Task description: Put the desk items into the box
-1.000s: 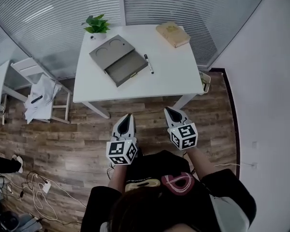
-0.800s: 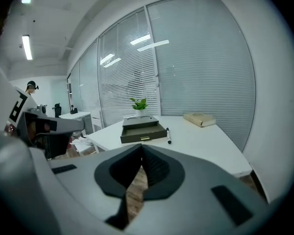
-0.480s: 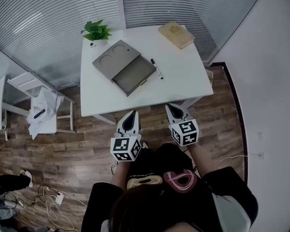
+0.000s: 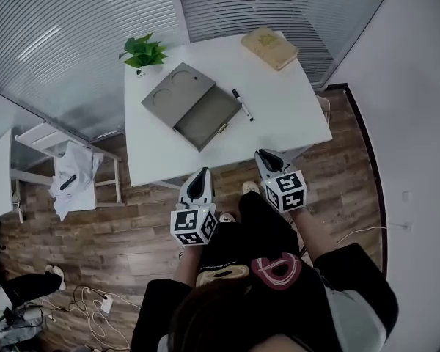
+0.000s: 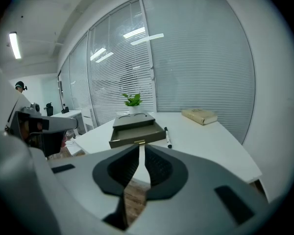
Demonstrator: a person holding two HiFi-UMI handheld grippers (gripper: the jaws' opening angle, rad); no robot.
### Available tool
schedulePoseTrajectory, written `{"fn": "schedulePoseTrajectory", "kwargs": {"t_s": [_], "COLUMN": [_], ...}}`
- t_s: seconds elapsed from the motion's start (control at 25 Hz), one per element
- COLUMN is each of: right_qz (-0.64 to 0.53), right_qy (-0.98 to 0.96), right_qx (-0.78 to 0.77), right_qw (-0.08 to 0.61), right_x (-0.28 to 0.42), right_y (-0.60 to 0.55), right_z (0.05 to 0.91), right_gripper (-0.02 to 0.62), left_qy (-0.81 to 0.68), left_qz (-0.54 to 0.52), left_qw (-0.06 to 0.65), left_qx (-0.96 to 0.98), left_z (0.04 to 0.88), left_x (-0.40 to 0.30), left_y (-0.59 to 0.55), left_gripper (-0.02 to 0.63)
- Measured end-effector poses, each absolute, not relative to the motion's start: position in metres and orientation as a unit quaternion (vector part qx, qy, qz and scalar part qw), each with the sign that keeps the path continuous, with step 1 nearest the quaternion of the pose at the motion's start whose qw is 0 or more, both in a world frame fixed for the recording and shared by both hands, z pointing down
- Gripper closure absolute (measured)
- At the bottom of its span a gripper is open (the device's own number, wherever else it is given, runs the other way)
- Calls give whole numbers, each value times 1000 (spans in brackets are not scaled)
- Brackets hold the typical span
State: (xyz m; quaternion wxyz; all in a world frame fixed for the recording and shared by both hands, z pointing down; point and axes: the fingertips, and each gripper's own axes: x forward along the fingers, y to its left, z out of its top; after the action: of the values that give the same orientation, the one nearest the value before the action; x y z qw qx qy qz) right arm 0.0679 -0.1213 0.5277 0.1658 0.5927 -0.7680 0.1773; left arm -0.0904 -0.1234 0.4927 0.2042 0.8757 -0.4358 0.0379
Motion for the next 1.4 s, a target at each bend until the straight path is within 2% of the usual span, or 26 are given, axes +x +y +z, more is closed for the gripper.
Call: {"fn": "schedulePoseTrajectory", "kwargs": {"t_s": [0.12, 0.28, 0.36, 0.4, 0.48, 0.8, 1.16, 1.4], "right_qz": [181, 189, 187, 184, 181, 189, 213, 217], "right_qy": [-772, -778, -783, -785, -787, -779, -770, -766], "right_qx": [587, 574, 564, 559, 553, 555, 520, 507], "right_qw": [164, 172, 186, 194, 206, 222, 304, 330], "right_x": [75, 87, 91, 93, 97, 121, 128, 124], "right_y": [-139, -163, -178, -185, -197, -253, -291, -305], "right_z": [530, 536, 540, 542, 546, 555, 600, 619], "right_gripper": [549, 508, 476, 436, 413, 410, 425, 433], "left_qy": [-451, -466, -474, -476, -480, -514, -575, -608], "left_qz": [39, 42, 41, 41, 42, 31, 30, 27], "left_qw": [204, 206, 208, 209, 209, 204, 207, 205], "left_qx": [868, 860, 855, 853, 851, 832, 791, 766], "left_z": [494, 497, 498, 498, 498, 494, 499, 500], "left_x": [-87, -77, -71, -69, -63, -55, -74, -92], "left_y": [-138, -156, -167, -172, -181, -216, -230, -231], "left_gripper": [588, 588, 588, 588, 588, 588, 588, 588]}}
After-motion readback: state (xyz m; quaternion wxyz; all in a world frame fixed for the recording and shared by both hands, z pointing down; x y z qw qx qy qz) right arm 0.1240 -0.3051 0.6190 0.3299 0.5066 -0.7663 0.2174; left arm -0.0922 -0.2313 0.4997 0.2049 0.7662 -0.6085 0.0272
